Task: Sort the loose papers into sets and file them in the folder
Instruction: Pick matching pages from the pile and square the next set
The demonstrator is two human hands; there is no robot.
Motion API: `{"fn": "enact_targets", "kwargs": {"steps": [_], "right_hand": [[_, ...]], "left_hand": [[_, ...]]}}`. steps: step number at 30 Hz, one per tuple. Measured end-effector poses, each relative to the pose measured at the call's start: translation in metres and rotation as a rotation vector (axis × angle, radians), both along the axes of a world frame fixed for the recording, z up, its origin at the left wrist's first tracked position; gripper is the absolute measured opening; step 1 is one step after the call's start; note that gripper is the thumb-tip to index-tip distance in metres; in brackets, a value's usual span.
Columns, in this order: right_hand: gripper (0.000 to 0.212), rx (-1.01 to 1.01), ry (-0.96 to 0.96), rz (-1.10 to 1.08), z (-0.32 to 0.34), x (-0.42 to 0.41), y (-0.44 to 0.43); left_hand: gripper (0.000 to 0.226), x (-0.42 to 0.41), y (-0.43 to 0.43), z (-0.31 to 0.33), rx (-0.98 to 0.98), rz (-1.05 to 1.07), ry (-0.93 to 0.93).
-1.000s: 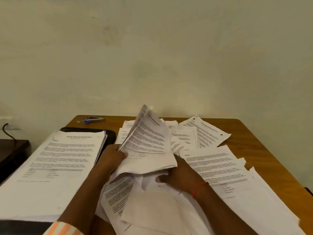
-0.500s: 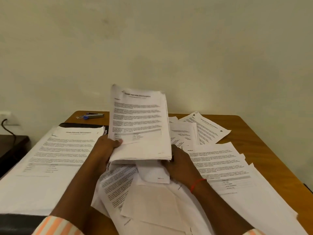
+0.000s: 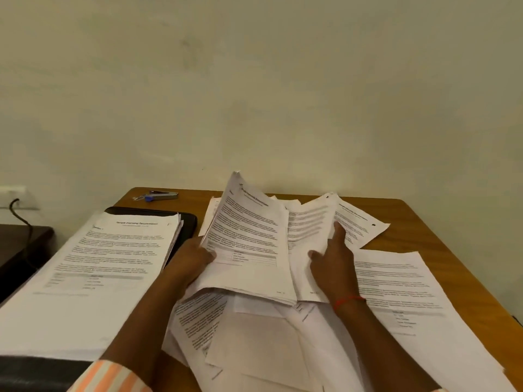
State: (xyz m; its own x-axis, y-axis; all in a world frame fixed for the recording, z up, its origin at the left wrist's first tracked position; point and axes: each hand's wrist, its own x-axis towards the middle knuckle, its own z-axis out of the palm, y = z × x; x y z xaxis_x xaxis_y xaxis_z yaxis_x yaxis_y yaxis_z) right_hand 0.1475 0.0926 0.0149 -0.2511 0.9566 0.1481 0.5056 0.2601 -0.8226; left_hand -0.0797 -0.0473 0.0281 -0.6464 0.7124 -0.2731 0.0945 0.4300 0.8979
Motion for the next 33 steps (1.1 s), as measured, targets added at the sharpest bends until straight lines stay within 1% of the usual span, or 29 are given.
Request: {"fn": "enact_targets", "kwargs": {"steps": [1,2,4,6,8,11,12,14,16,18,20,23,24,26,28,30,32,33], "right_hand": [[0.08,-0.024,-0.08,-0.007,-0.001,0.003,0.002],[0.073,-0.045,-0.141,-0.007,-0.001,0.004,0.002],[0.054,-0.07,-0.184,-0.012,-0.002,0.007,0.005],[0.044,-0.114,-0.176,-0.017,-0.005,0.009,0.009],[0.042,-0.162,-0.145,0.003,-0.007,0.01,0.014],[0.039,-0.218,-0.042,0.124,-0.014,0.008,0.015],[0.035,-0.219,-0.019,0.155,-0.015,0.007,0.014],[0.028,-0.23,0.002,0.173,-0.016,0.006,0.011],[0.022,-0.261,-0.032,0.162,-0.014,0.006,0.01],[0.017,-0.279,-0.068,0.156,-0.014,0.006,0.012],[0.019,-0.269,-0.115,0.142,-0.012,0.004,0.012],[0.038,-0.254,-0.101,0.162,-0.012,-0.001,0.009],[0.039,-0.25,-0.089,0.18,-0.012,-0.002,0.009],[0.03,-0.244,-0.058,0.213,-0.016,-0.002,0.007],[0.029,-0.247,0.011,0.246,-0.019,0.0,0.006],[0.037,-0.226,0.091,0.251,-0.021,0.0,0.007],[0.04,-0.163,0.194,0.236,-0.019,-0.001,0.008],[0.039,-0.126,0.26,0.227,-0.016,-0.002,0.007]], "left_hand": [[0.034,0.0,0.0,0.0,-0.002,-0.003,-0.04],[0.031,0.002,0.0,0.001,0.001,-0.001,-0.089],[0.026,0.001,-0.001,0.002,0.011,0.005,-0.163],[0.028,-0.001,0.001,0.0,0.033,0.008,-0.2],[0.027,0.001,0.001,0.001,0.065,0.021,-0.199],[0.031,0.004,0.004,-0.004,0.093,0.033,-0.205],[0.032,0.007,0.005,-0.006,0.086,0.022,-0.175],[0.036,0.009,0.007,-0.012,0.042,-0.016,-0.056],[0.04,0.009,0.009,-0.017,0.003,-0.049,0.071],[0.042,0.01,0.009,-0.018,-0.012,-0.069,0.153],[0.043,0.011,0.011,-0.019,-0.015,-0.079,0.197],[0.044,0.013,0.011,-0.019,-0.005,-0.091,0.207],[0.044,0.013,0.011,-0.019,-0.004,-0.102,0.204],[0.039,0.014,0.011,-0.018,-0.007,-0.141,0.198],[0.029,0.016,0.01,-0.017,0.0,-0.157,0.208],[0.022,0.015,0.009,-0.016,0.041,-0.133,0.221],[0.019,0.017,0.009,-0.015,0.136,-0.096,0.248],[0.018,0.019,0.009,-0.014,0.221,-0.07,0.224]]}}
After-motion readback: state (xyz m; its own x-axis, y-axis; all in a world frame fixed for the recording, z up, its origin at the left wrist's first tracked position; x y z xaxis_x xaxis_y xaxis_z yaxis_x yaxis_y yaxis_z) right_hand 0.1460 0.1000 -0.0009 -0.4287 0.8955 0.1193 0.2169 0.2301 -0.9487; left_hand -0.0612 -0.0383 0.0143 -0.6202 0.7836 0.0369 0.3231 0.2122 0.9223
